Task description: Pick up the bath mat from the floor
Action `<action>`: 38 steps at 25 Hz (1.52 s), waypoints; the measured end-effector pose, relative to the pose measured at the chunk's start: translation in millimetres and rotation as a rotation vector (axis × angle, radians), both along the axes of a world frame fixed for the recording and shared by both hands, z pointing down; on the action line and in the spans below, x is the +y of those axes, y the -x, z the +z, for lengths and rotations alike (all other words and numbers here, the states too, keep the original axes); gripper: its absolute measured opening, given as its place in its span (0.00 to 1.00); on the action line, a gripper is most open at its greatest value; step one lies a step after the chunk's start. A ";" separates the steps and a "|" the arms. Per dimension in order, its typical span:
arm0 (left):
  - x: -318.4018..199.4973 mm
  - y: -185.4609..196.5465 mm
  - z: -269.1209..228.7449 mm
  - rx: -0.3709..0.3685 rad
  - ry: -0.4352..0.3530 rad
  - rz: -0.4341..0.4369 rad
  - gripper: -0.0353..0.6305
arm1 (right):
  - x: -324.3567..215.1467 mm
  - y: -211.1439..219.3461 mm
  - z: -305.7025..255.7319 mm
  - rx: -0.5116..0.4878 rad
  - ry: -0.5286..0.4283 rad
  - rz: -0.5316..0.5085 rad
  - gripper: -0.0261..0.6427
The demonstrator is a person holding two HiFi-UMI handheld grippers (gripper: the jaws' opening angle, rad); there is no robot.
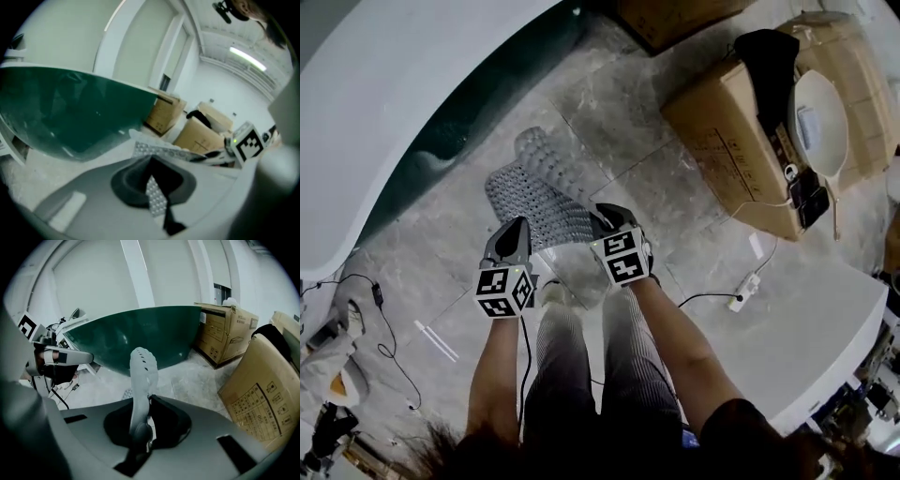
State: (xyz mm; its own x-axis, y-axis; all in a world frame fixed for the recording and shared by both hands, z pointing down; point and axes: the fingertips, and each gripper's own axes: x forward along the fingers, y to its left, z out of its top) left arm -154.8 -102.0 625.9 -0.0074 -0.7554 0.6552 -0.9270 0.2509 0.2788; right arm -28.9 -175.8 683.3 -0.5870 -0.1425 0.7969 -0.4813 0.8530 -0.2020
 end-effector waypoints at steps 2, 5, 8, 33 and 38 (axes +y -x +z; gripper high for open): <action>1.7 10.2 -23.7 -0.016 -0.014 -0.024 0.06 | -0.9 3.7 -23.8 -0.012 0.002 0.015 0.06; 4.9 20.9 -59.0 -0.034 -0.033 -0.055 0.06 | 1.2 7.8 -55.9 -0.023 0.012 0.035 0.06; 8.9 25.4 -92.9 -0.044 -0.052 -0.070 0.06 | 3.6 10.1 -87.6 -0.033 0.017 0.057 0.06; 62.9 3.4 -275.2 -0.061 -0.216 -0.151 0.06 | -13.5 -31.9 -328.5 -0.208 -0.072 0.058 0.06; 69.9 2.4 -294.6 -0.069 -0.249 -0.159 0.06 | -3.2 -31.8 -359.4 -0.255 -0.072 0.041 0.06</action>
